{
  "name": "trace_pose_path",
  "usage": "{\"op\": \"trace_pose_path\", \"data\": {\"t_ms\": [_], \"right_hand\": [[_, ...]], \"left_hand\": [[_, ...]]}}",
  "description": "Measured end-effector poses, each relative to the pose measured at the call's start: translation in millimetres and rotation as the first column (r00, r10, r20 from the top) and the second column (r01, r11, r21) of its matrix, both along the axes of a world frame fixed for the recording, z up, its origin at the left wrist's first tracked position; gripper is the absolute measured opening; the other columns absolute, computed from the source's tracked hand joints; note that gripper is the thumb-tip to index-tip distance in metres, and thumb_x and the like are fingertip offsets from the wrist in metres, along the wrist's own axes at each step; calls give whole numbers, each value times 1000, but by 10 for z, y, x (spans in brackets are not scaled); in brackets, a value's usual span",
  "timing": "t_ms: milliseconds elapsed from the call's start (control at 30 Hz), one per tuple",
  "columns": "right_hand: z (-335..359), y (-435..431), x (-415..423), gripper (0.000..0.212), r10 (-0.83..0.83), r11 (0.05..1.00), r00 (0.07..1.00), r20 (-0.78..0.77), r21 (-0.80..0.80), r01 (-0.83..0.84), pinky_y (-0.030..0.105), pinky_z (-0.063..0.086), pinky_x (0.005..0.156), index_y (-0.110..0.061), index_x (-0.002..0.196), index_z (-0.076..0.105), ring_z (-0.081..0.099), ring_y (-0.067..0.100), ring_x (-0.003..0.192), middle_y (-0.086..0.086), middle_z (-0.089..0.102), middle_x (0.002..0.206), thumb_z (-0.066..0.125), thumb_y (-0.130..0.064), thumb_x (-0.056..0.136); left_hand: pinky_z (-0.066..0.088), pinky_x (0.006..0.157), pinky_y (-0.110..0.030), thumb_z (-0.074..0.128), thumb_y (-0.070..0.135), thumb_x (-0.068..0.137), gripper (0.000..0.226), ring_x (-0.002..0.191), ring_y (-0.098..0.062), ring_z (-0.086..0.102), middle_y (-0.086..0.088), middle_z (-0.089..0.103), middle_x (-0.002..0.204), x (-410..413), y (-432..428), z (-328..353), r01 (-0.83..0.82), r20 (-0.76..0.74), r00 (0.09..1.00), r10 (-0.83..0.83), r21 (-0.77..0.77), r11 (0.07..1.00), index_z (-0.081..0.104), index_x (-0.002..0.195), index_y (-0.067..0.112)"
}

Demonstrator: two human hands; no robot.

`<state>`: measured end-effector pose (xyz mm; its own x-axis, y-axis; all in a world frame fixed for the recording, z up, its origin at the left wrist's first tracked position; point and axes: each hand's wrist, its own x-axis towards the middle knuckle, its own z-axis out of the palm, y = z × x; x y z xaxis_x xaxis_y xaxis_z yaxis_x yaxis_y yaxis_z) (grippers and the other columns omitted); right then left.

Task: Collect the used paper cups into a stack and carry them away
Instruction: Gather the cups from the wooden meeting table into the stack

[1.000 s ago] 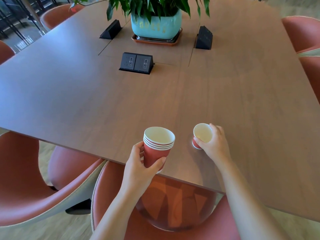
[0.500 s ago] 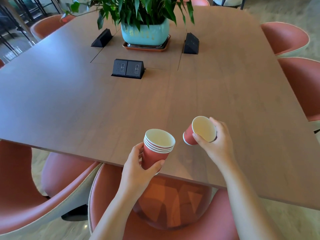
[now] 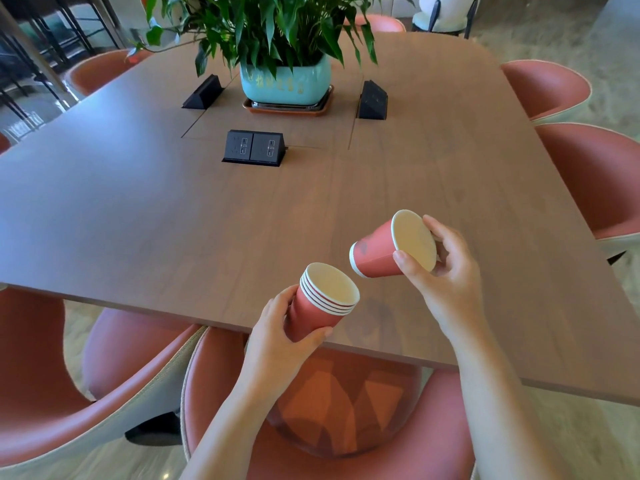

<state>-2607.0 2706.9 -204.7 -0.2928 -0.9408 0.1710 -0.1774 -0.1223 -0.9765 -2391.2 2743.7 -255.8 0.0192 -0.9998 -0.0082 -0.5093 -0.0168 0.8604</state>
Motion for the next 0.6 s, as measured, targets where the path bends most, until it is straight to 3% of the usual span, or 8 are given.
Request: {"op": "trace_pose_path", "data": {"t_ms": [100,267,433,600], "right_hand": [[26,39,-20,60,40,999,999,10,-14,-40,22,45,87,-31,118,50,54,6,110,-7,53,124,72,-39,63],[36,73,-27,55,128,992,991,29,-7,-127,31,48,87,-36,113,53,56,11,105,-9,55,119,74,-37,62],[54,116,-3,60,222,975,974,40,10,-222,24,48,79,-34,114,55,58,5,96,-8,58,114,71,-47,58],[58,147,1,60,287,956,956,51,40,-289,23,47,78,-33,115,56,58,5,94,-4,58,113,71,-46,59]], "left_hand": [[46,83,-19,80,39,66,62,103,0,54,22,54,114,3,21,8,16,15,1000,-16,-1,1000,39,108,58],[40,73,-4,79,38,66,64,102,10,50,25,52,112,3,35,28,37,38,999,-36,-7,999,38,112,55],[38,71,1,78,37,67,65,101,19,44,29,50,109,16,43,44,44,66,997,-43,-13,999,41,119,48],[40,71,-4,79,35,67,69,101,14,47,23,51,113,15,53,58,55,90,995,-53,-27,998,45,128,37]]}}
